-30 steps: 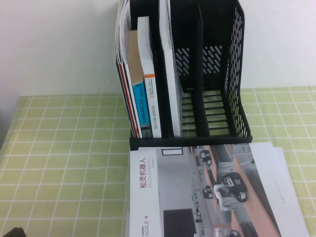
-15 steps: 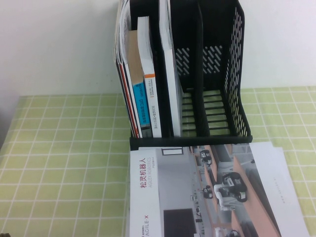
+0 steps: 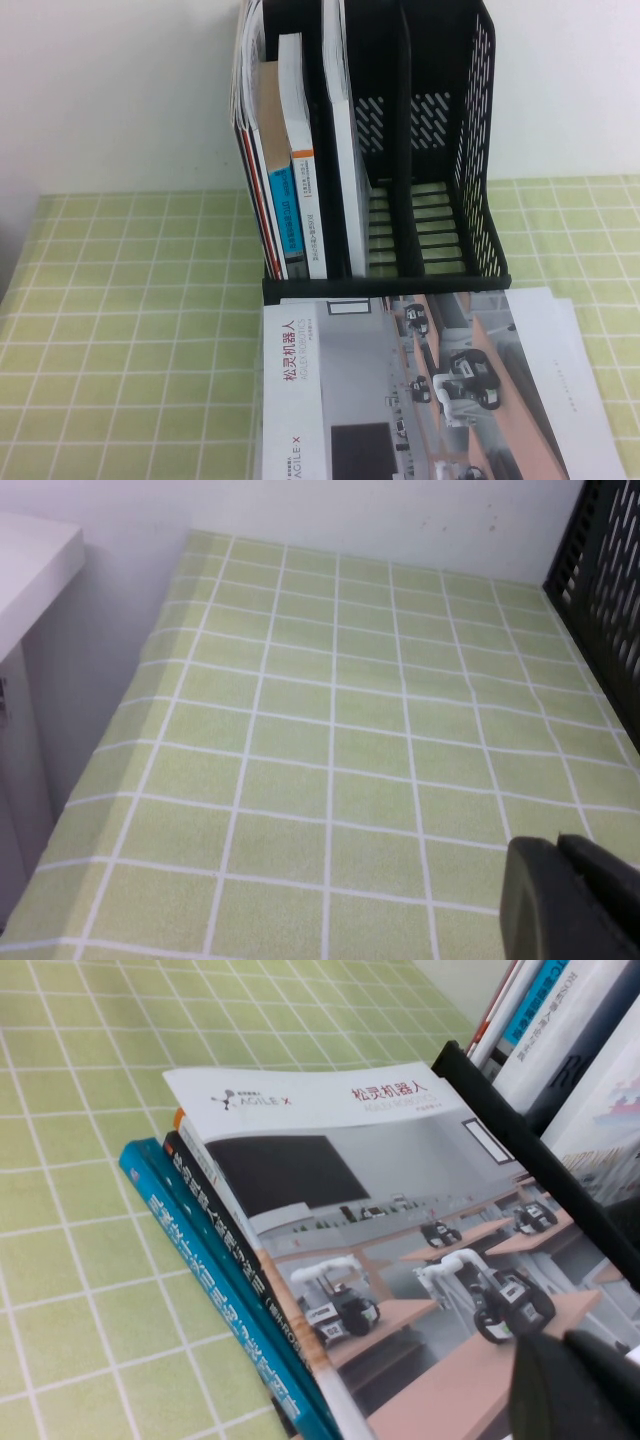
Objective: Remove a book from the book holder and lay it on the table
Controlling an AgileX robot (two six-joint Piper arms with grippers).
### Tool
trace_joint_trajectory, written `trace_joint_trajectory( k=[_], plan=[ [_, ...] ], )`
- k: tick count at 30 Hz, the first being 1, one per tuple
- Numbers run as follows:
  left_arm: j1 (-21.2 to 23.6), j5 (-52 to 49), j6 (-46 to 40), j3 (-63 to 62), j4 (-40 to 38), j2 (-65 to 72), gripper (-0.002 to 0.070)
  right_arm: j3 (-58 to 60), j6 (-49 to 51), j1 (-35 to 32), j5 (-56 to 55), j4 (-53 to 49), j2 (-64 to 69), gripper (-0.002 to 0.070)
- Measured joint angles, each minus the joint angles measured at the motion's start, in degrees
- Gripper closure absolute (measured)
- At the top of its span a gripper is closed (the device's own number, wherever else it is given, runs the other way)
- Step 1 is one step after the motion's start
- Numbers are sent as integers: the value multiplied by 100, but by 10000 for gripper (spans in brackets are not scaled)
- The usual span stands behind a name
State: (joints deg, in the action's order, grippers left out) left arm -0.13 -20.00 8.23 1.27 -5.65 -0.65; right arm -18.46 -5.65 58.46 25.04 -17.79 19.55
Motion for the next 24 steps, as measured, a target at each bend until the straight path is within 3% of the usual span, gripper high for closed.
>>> trace_joint_trajectory(
  k=[14, 24],
  plan=[
    [0, 0, 0, 0, 0, 0, 677, 4, 0, -92, 9, 13, -63, 675],
    [0, 0, 0, 0, 0, 0, 677, 189, 690, -2796, -102, 670, -1235, 676]
  ],
)
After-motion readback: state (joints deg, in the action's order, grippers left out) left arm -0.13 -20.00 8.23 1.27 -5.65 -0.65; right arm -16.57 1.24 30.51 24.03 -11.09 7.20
